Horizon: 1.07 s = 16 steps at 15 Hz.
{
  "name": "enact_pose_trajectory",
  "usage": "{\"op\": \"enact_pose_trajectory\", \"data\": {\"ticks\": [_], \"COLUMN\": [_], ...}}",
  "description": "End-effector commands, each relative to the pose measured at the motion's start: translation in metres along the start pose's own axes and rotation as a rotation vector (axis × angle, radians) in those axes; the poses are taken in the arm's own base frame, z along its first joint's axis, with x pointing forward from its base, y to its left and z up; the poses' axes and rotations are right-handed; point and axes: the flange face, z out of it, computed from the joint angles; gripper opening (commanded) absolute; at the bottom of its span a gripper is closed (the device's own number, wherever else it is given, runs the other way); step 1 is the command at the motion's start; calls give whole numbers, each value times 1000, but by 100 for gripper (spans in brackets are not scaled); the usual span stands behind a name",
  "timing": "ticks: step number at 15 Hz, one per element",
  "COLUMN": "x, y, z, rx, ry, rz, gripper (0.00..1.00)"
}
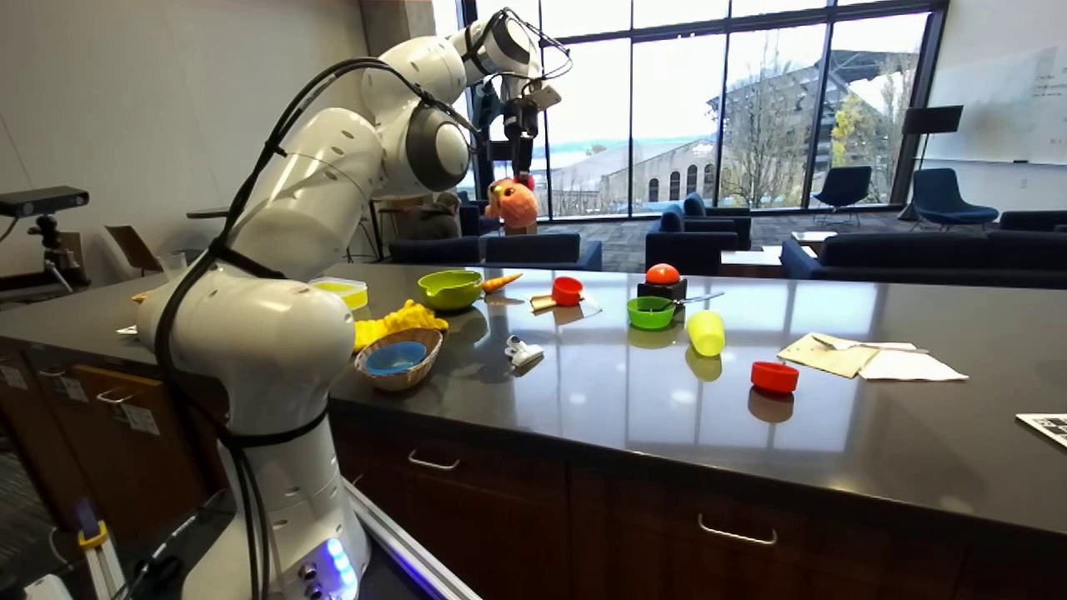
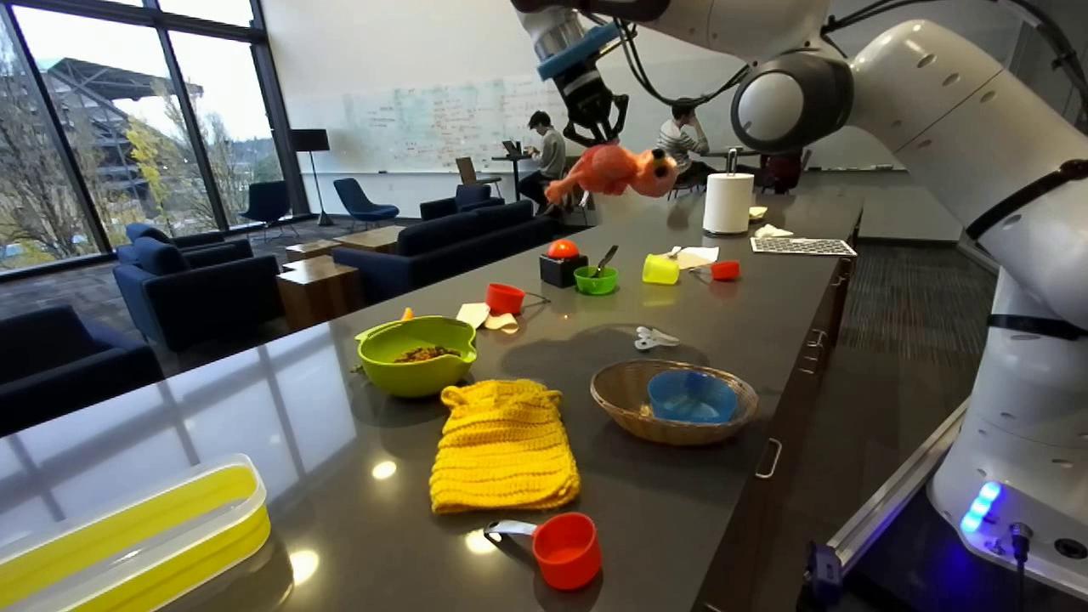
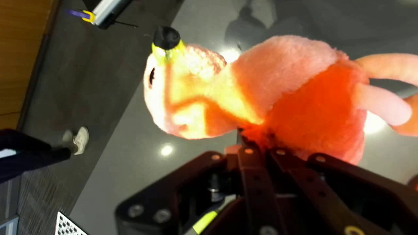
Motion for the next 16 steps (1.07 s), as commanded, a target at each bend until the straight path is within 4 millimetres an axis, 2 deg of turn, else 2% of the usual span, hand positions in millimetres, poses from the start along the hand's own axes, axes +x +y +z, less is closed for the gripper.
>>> {"op": "enact_pose_trajectory", "data": {"ticks": [1,3,5,7,12,14,16], "x": [6,6,8,12,5,0,4], "y": [-1,-3,-6,-11,-20,-24,-28], "z": [-29,-45,-52,-46,-10,-5,-12], "rx": [101,158,184,165,68,31,73], "ry": [170,264,317,313,130,104,175], "rz": [79,114,140,134,-105,-147,-71], "gripper": [1,1,1,1,1,1,1]}}
